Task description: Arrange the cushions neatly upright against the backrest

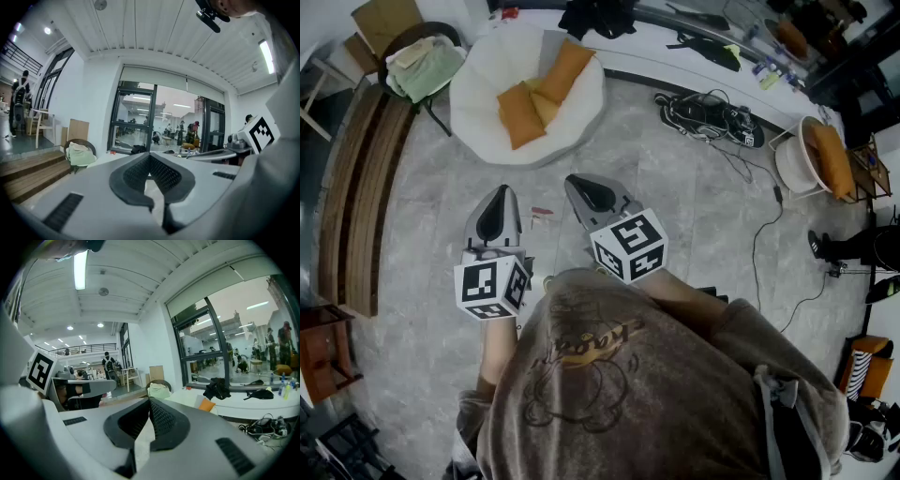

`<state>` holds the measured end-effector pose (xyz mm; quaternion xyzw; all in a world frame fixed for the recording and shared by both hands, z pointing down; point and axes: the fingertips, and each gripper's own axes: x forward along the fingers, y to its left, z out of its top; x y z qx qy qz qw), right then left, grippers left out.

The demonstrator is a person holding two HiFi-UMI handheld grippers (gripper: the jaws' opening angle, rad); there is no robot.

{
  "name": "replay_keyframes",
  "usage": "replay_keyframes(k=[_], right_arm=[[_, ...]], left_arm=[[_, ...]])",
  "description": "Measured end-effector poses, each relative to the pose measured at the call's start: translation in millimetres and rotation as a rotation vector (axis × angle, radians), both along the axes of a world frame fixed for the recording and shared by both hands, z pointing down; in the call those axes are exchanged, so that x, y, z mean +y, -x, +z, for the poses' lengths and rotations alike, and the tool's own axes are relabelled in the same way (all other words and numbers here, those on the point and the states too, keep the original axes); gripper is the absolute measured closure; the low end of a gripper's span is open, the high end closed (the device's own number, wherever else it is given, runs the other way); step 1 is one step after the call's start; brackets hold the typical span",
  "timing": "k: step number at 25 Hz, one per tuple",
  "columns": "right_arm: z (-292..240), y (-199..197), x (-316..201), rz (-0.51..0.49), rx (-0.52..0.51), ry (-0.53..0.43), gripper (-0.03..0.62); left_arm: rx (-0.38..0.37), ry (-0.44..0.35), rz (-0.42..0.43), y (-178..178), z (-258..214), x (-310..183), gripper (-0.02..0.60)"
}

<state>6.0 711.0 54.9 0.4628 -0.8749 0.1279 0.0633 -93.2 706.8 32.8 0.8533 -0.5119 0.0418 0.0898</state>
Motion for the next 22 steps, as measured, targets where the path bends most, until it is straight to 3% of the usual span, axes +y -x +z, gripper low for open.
replay_keyframes(k=[11,22], right_arm=[[4,-10,12,-0.027,-0.012,0.039,0.572],[3,-48,24,-0.098,-0.017,-0.009,0.572]], left_arm=[[-0.002,0.024,-0.002,-12,6,13,0.577],[-0.005,0.044,-0.045,-36,26,23,0.577]])
